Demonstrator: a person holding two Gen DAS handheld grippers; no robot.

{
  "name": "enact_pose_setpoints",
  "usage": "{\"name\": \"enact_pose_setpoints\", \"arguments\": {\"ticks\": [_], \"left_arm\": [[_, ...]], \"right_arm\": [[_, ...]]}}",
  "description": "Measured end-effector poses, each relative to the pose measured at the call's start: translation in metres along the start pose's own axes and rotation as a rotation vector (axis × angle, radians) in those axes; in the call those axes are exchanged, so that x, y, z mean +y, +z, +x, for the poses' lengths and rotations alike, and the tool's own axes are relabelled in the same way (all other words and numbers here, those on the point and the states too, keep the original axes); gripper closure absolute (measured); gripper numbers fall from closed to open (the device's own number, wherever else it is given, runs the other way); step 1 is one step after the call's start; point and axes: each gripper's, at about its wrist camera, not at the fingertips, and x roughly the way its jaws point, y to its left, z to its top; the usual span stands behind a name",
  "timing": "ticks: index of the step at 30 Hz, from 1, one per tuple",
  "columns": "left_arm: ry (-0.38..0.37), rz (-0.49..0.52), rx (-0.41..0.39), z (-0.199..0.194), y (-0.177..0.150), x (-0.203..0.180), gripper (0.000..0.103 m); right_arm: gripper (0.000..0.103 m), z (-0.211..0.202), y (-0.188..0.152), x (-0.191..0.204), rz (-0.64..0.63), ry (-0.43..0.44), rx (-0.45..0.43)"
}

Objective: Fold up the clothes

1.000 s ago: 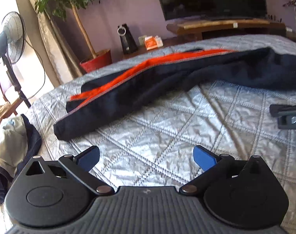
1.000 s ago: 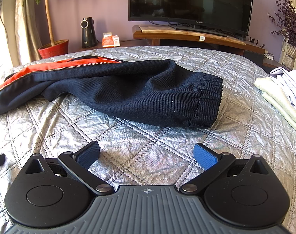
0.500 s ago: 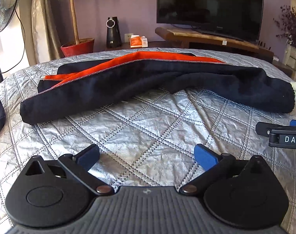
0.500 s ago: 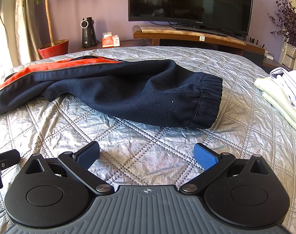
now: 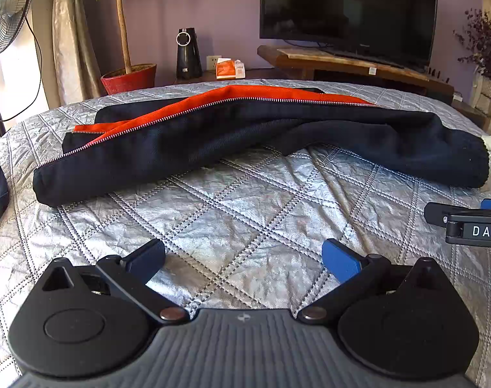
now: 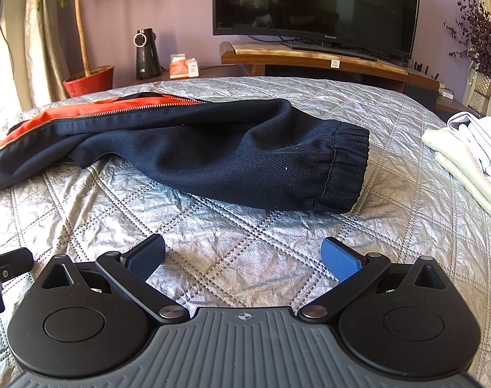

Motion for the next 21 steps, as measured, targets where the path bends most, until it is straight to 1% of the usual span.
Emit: {"name": "enact_pose_setpoints", "arguments": {"ticks": [21], "left_arm": [[-0.001,0.0,0.0,0.0004,0.0,0.0001,0.0]], "right_arm": [[0.0,-0.0001,0.0,-0.0001,0.0,0.0,0.0]]}}
